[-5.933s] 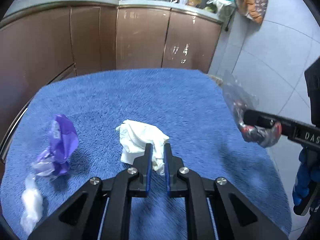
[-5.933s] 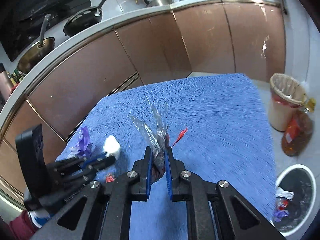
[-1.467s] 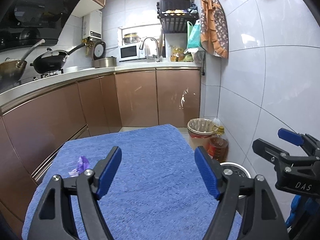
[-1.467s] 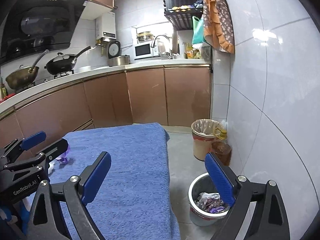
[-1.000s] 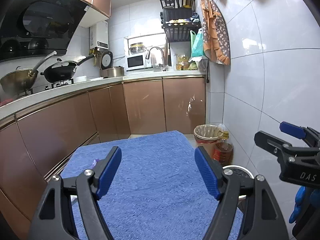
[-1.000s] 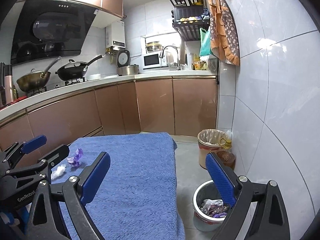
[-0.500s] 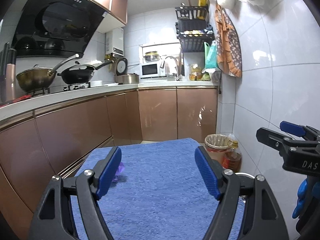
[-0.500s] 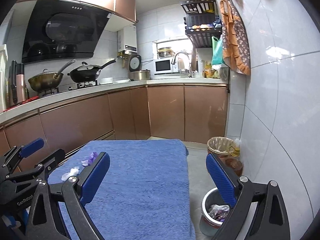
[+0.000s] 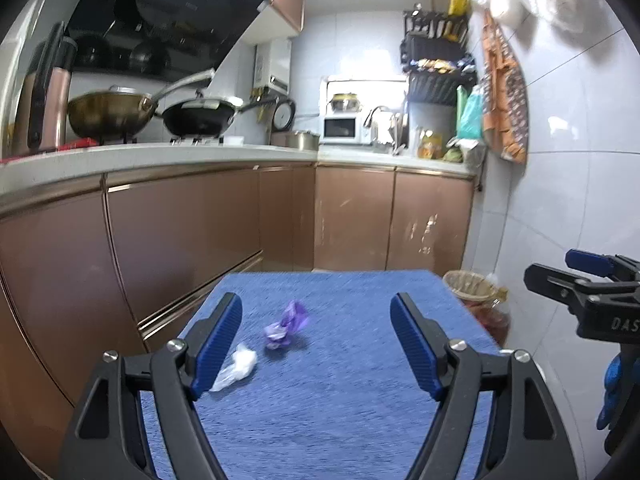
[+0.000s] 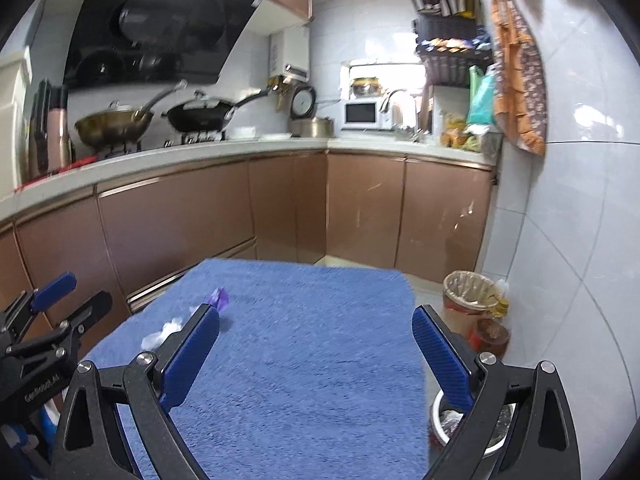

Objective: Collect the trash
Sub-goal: 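Lower both open tools toward the purple wrapper and white plastic bag, then grasp the white plastic bag with the left tool while the right tool grasps the purple wrapper, then carry the white bag and purple wrapper to the white bin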

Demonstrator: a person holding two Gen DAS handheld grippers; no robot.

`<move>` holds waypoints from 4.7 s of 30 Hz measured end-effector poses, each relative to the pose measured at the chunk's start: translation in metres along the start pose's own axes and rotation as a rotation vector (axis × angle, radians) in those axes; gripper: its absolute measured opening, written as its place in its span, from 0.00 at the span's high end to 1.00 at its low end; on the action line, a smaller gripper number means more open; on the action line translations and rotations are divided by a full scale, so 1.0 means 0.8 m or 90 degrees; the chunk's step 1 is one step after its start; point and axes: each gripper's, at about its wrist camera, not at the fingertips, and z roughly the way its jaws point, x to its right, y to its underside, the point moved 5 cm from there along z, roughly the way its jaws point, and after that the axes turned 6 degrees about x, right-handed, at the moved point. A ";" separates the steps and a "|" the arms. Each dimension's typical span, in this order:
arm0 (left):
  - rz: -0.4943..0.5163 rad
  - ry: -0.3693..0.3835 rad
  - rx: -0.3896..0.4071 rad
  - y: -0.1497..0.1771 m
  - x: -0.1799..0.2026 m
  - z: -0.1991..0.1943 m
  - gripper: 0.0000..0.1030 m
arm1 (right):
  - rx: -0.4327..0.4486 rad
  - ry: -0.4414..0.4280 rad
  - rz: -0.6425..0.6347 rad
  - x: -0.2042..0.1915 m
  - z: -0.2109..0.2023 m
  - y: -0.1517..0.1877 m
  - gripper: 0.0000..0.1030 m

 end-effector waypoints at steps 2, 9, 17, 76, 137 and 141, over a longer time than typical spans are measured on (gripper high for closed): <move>-0.002 -0.008 -0.017 0.010 -0.014 0.017 0.27 | -0.020 -0.009 -0.006 -0.011 0.017 0.008 0.06; -0.022 -0.040 -0.095 0.053 -0.088 0.070 0.27 | -0.086 -0.066 -0.015 -0.046 0.076 0.027 0.06; -0.033 -0.092 -0.165 0.104 -0.195 0.106 0.27 | -0.142 -0.139 -0.005 -0.074 0.158 0.044 0.06; -0.031 0.033 -0.333 0.189 -0.133 0.237 0.77 | -0.300 -0.351 0.106 -0.134 0.274 0.120 0.91; 0.215 0.133 -0.161 0.033 0.226 0.080 0.77 | -0.011 -0.169 0.179 0.146 0.005 0.047 0.91; 0.234 0.180 -0.192 0.049 0.282 0.112 0.77 | -0.011 -0.121 0.209 0.201 0.014 0.066 0.91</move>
